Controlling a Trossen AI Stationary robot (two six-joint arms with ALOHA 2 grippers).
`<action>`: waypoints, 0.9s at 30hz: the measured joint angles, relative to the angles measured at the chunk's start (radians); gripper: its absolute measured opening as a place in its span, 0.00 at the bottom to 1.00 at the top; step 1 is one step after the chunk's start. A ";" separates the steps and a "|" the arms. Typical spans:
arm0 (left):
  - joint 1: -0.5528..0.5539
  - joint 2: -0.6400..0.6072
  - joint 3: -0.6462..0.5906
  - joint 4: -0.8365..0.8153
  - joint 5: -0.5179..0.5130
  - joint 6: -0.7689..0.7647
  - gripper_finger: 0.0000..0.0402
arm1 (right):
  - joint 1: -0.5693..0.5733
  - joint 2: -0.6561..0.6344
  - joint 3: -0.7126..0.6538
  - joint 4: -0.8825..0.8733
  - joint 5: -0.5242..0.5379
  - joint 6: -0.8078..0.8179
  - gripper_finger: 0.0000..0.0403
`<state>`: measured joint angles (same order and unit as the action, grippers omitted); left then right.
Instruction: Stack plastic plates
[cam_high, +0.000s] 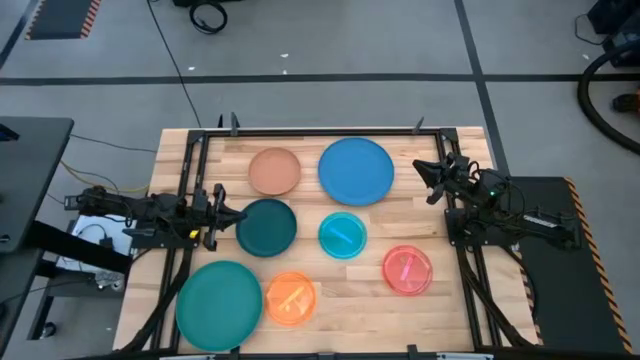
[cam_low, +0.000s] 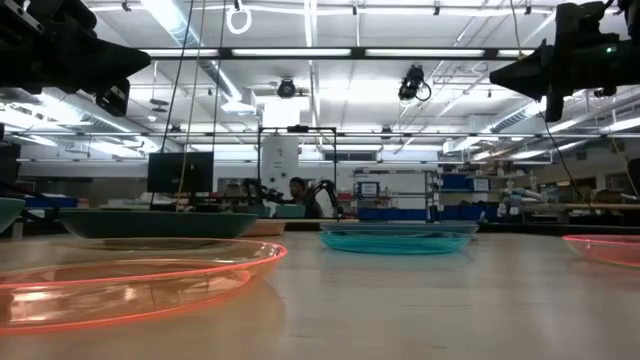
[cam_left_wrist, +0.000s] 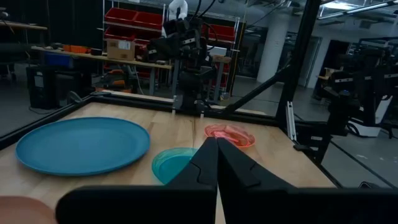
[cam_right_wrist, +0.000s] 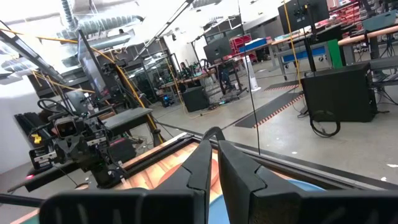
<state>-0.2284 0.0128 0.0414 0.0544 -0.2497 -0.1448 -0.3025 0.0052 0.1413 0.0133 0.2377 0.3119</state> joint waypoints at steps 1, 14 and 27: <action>0.000 0.000 0.000 0.000 0.000 0.000 0.02 | 0.000 0.000 0.000 0.000 0.000 0.000 0.09; 0.000 0.000 0.000 0.000 0.000 0.000 0.02 | 0.000 0.000 0.000 0.000 0.000 0.000 0.09; 0.003 0.000 0.000 0.001 -0.003 0.389 0.02 | 0.000 0.000 0.000 0.000 0.000 0.000 0.09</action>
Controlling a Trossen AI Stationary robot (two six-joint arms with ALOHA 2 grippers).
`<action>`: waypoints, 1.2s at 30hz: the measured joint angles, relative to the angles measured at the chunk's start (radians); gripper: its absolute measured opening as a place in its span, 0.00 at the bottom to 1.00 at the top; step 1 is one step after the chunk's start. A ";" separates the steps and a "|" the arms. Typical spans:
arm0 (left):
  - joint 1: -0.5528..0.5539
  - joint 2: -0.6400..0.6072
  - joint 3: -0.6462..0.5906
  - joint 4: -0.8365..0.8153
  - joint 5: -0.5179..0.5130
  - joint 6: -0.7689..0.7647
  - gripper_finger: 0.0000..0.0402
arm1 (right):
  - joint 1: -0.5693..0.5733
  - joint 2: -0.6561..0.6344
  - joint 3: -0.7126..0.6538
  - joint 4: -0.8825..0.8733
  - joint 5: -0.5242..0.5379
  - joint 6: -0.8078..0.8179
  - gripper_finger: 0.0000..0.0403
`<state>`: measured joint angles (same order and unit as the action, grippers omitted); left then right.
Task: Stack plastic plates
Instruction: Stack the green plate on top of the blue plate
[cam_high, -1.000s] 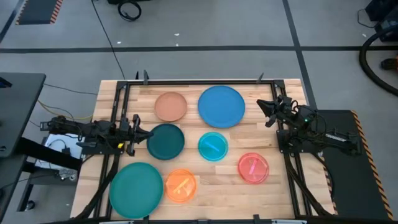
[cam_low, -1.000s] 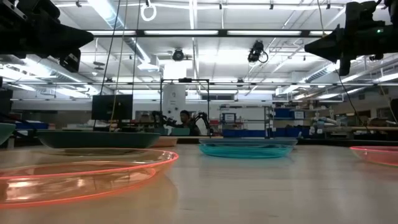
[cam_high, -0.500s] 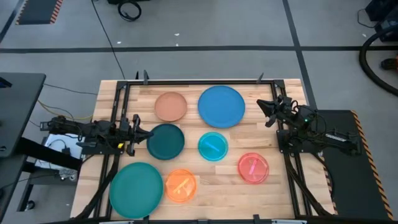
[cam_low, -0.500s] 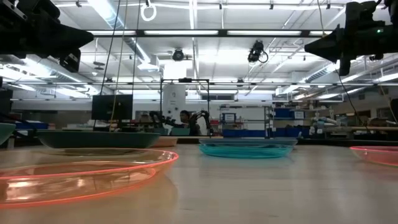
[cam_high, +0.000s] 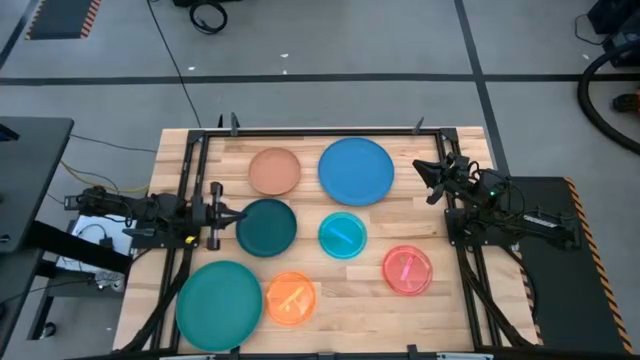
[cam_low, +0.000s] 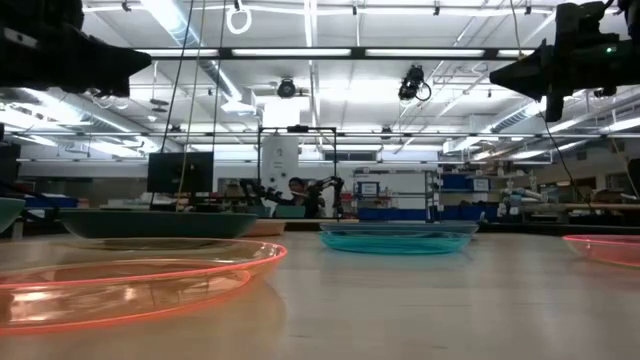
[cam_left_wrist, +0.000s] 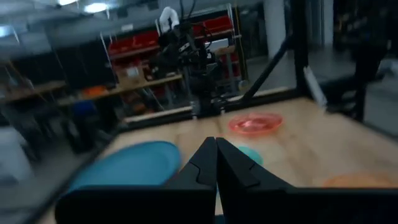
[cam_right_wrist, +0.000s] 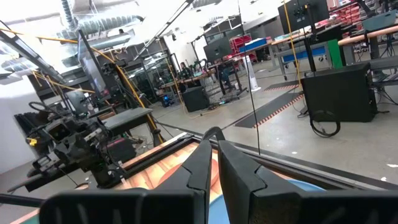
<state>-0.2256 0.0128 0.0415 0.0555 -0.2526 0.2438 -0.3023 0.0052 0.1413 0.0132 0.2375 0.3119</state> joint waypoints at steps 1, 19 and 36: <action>0.000 0.000 0.000 0.000 -0.001 0.034 0.02 | 0.000 0.000 0.000 0.000 0.000 0.000 0.09; -0.002 0.000 0.000 0.009 0.004 -0.275 0.02 | 0.000 0.000 0.000 0.030 0.028 0.003 0.09; -0.001 0.000 0.000 0.045 0.004 -0.609 0.02 | 0.000 0.055 0.000 0.082 -0.210 0.101 0.09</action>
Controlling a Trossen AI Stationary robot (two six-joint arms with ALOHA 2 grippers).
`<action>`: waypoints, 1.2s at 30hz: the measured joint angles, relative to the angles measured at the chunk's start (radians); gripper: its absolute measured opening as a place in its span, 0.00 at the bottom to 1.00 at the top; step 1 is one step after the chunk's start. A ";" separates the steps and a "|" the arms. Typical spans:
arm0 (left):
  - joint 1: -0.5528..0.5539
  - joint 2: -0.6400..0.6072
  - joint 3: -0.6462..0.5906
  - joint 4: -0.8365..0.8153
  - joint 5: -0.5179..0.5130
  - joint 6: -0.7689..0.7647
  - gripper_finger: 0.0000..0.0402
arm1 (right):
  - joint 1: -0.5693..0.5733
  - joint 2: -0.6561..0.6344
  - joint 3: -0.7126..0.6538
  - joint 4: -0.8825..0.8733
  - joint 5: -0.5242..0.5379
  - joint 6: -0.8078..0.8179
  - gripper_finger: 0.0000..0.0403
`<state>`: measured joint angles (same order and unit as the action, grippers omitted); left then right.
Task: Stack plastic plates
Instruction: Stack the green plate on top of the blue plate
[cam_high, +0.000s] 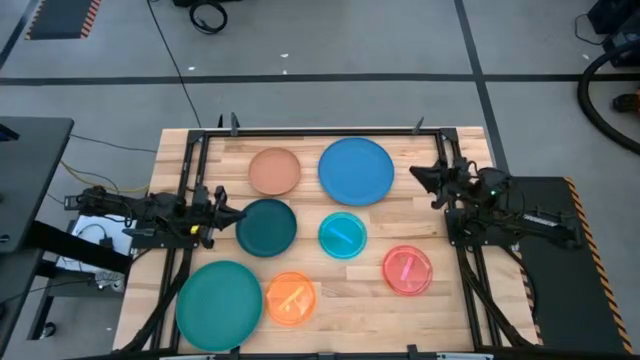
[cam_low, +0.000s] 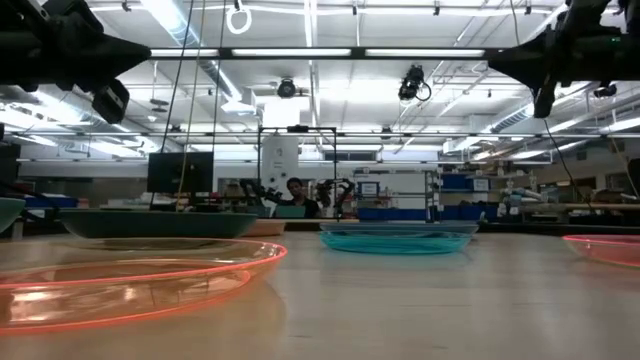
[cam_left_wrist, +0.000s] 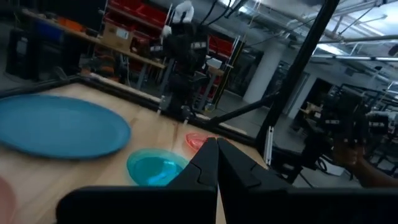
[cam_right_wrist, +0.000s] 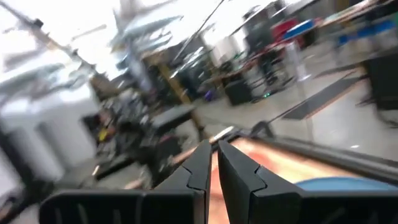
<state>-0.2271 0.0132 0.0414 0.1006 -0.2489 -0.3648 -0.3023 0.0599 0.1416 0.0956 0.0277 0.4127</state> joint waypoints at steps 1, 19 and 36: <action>0.001 0.000 0.000 0.031 -0.002 0.027 0.02 | 0.000 0.019 0.000 0.002 -0.031 -0.006 0.09; -0.003 0.077 0.001 0.244 -0.007 0.166 0.04 | 0.086 0.454 0.032 0.240 -0.189 -0.081 0.09; -0.003 0.383 0.201 -0.140 0.152 -0.026 0.26 | 0.397 0.867 0.264 0.238 0.100 -0.125 0.09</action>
<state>-0.2298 0.3961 0.2419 -0.0398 -0.0966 -0.3909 0.0945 0.9268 0.4058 0.3337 0.1280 0.2874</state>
